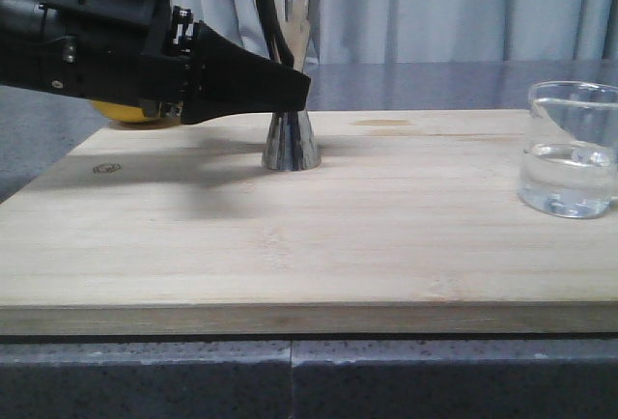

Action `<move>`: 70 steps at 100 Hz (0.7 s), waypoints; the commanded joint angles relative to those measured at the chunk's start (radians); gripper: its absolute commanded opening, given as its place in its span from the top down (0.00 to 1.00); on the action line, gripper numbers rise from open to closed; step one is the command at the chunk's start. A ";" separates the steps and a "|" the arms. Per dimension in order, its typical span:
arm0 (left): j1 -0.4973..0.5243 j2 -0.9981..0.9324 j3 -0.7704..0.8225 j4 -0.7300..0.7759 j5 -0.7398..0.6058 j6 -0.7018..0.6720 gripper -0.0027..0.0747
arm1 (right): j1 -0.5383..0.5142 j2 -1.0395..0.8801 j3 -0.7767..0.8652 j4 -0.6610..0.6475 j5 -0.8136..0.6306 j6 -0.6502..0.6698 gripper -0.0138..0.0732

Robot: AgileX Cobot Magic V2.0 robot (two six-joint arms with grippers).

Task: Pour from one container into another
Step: 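Reach the left gripper toward the steel jigger, then close the left gripper around the jigger's waist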

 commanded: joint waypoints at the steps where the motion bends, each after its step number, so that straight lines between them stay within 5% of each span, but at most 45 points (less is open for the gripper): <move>1: -0.010 -0.038 -0.026 -0.075 0.054 0.000 0.64 | 0.001 0.003 -0.036 -0.012 -0.084 -0.004 0.27; 70: -0.034 0.006 -0.049 -0.079 0.032 0.000 0.64 | 0.001 0.003 -0.036 -0.012 -0.117 -0.004 0.27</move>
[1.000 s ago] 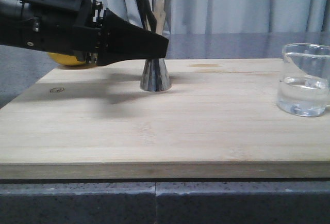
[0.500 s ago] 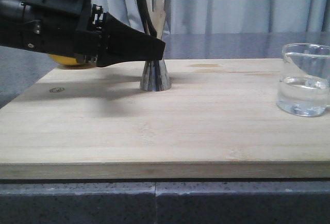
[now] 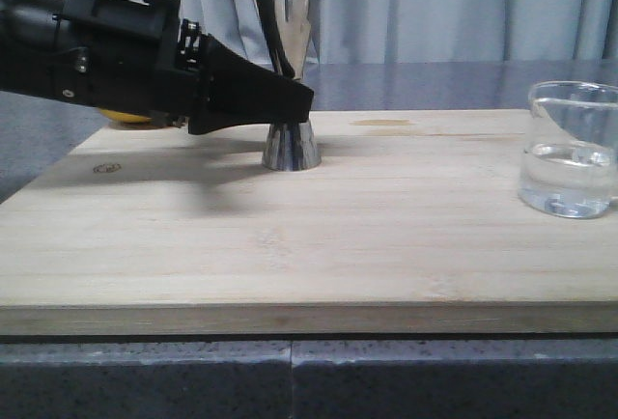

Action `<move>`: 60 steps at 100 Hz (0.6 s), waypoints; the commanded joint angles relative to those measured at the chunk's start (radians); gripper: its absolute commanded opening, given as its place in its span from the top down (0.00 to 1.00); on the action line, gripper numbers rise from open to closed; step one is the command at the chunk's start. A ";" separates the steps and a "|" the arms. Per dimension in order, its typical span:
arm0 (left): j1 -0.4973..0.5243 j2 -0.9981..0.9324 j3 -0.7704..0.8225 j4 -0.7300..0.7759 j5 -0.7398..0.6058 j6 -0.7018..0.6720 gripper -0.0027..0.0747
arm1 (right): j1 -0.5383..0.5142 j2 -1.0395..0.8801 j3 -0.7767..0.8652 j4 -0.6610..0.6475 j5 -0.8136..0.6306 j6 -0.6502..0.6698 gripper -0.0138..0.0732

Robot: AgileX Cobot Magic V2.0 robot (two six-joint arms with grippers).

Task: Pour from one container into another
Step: 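Close the left gripper around the jigger's waist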

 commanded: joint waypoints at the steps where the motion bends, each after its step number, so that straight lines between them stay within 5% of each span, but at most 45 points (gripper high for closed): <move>1: -0.022 -0.018 -0.034 -0.077 0.063 0.000 0.64 | 0.001 0.003 -0.036 -0.012 -0.081 -0.004 0.27; 60: -0.031 0.000 -0.080 -0.077 0.108 0.000 0.64 | 0.001 0.003 -0.036 -0.012 -0.079 -0.004 0.27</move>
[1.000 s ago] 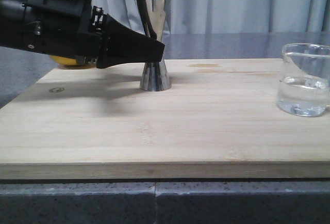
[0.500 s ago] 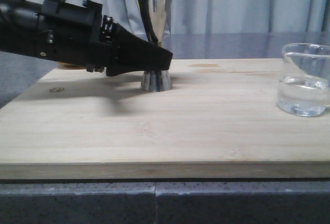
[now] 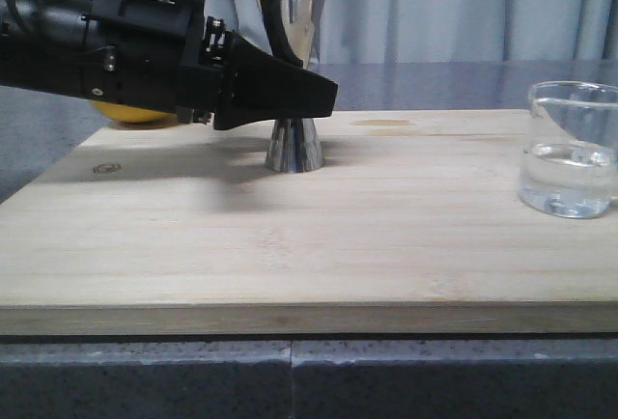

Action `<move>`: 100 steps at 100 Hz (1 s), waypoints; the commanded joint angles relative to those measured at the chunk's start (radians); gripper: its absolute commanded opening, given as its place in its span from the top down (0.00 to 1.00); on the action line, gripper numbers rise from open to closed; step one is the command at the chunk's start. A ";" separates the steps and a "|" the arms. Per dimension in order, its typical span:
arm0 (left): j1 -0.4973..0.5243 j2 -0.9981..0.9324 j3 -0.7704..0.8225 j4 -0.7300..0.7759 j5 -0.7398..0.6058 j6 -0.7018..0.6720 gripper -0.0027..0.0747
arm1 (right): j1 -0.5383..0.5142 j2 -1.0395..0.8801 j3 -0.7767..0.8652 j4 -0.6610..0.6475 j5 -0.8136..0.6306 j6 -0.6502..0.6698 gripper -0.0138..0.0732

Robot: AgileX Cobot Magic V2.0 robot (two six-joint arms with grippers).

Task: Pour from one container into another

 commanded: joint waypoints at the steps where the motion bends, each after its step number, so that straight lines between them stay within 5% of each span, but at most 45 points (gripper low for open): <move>1: -0.008 -0.042 -0.026 -0.072 0.071 0.000 0.64 | 0.001 0.003 -0.036 -0.011 -0.078 -0.004 0.27; 46: -0.008 -0.041 -0.026 -0.072 0.068 0.000 0.65 | 0.001 0.003 -0.036 -0.011 -0.078 -0.004 0.27; 79: -0.008 -0.041 -0.026 -0.072 0.071 0.000 0.91 | 0.001 0.003 -0.036 -0.011 -0.080 -0.004 0.27; 100: -0.008 -0.041 -0.026 -0.072 0.101 0.000 0.99 | 0.001 0.003 -0.036 -0.011 -0.080 -0.004 0.27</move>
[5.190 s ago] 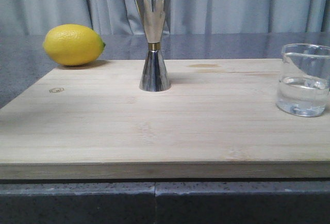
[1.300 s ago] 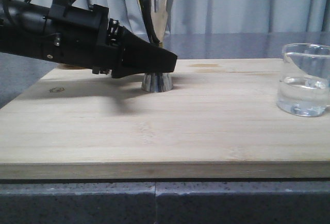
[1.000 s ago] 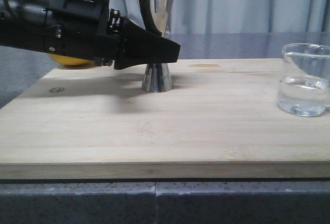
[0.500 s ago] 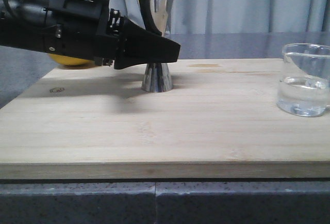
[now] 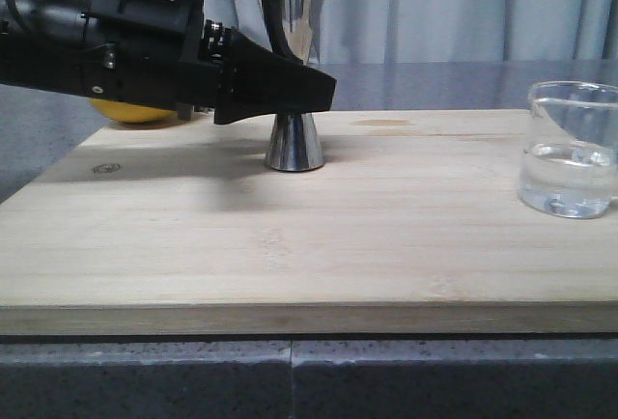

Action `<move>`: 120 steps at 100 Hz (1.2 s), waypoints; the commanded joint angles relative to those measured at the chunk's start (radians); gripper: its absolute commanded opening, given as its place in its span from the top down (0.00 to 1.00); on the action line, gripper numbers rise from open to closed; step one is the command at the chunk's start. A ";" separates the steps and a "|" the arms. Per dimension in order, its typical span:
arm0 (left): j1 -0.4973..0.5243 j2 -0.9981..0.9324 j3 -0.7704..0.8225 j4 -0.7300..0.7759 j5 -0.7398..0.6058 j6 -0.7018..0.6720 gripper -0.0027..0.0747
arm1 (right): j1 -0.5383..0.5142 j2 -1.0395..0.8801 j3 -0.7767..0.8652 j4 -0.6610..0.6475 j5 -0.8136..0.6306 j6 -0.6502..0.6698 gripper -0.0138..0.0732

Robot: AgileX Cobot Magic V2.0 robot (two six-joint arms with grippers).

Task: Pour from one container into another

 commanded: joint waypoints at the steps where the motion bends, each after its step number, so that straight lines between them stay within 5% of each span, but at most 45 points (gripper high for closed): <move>1: -0.008 -0.041 -0.026 -0.066 0.092 -0.003 0.99 | 0.001 0.003 -0.036 -0.011 -0.080 -0.004 0.27; 44: -0.008 -0.057 -0.027 -0.066 0.125 -0.006 0.99 | 0.001 0.003 -0.036 -0.011 -0.102 -0.004 0.27; 71: -0.008 -0.089 -0.069 -0.062 0.126 -0.068 0.99 | 0.001 0.003 0.062 -0.011 -0.273 -0.004 0.27; 120: -0.008 -0.156 -0.087 -0.030 0.111 -0.118 0.99 | 0.001 -0.151 0.108 -0.011 -0.165 -0.004 0.27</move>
